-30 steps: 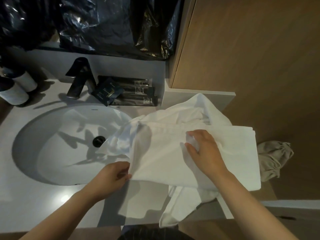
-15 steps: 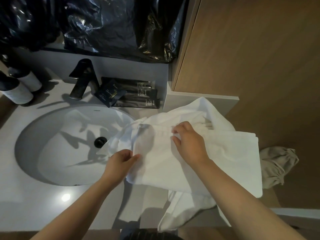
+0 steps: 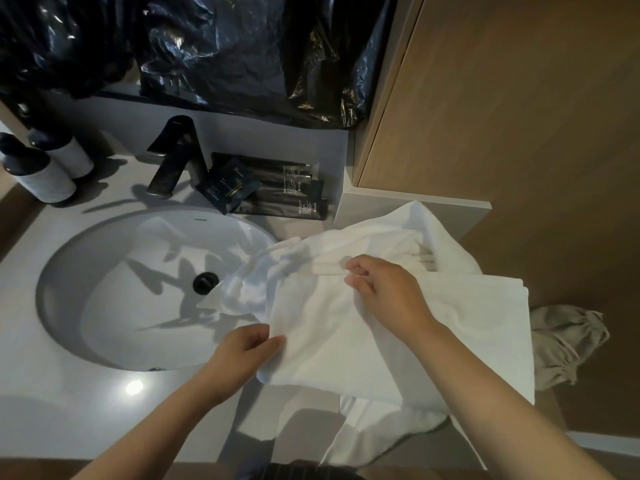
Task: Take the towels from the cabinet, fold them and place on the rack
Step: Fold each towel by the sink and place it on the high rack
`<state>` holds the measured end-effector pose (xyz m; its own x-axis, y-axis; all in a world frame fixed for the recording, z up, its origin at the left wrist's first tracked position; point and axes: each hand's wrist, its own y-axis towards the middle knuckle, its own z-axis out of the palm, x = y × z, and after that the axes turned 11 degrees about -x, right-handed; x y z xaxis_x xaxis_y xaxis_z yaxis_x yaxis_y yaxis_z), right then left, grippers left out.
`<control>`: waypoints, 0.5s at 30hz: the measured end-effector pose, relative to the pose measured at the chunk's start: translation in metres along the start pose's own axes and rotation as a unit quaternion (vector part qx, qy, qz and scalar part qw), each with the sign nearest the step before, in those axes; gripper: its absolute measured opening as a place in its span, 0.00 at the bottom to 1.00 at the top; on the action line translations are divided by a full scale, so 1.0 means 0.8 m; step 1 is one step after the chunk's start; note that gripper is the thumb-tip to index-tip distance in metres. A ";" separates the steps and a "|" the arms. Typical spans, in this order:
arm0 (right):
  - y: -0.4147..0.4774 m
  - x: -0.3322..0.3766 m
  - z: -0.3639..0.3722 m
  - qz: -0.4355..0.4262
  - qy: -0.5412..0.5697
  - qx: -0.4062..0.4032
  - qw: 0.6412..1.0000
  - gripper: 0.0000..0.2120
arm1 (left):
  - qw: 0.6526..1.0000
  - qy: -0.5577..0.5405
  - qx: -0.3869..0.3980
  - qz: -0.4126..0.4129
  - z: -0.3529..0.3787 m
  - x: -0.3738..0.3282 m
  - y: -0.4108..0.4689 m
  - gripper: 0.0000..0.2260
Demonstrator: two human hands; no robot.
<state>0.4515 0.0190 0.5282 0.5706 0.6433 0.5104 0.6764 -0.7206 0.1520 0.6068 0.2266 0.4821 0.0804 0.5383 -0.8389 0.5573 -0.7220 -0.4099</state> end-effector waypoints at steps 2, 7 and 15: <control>0.006 0.002 0.008 -0.030 -0.070 0.034 0.996 0.07 | 0.999 -0.003 0.024 -0.027 0.001 0.006 -0.002 0.22; 0.010 0.007 0.024 -0.043 -0.116 -0.014 0.992 0.07 | 0.998 0.050 0.048 -0.001 0.002 0.014 0.005 0.09; 0.011 0.006 0.031 -0.047 -0.166 -0.003 0.985 0.08 | 0.995 0.041 0.016 -0.088 0.009 -0.001 0.003 0.25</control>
<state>0.4717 0.0223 0.5109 0.6275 0.7552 0.1893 0.7309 -0.6552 0.1909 0.6023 0.2208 0.4793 0.0517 0.6896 -0.7223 0.5428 -0.6265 -0.5593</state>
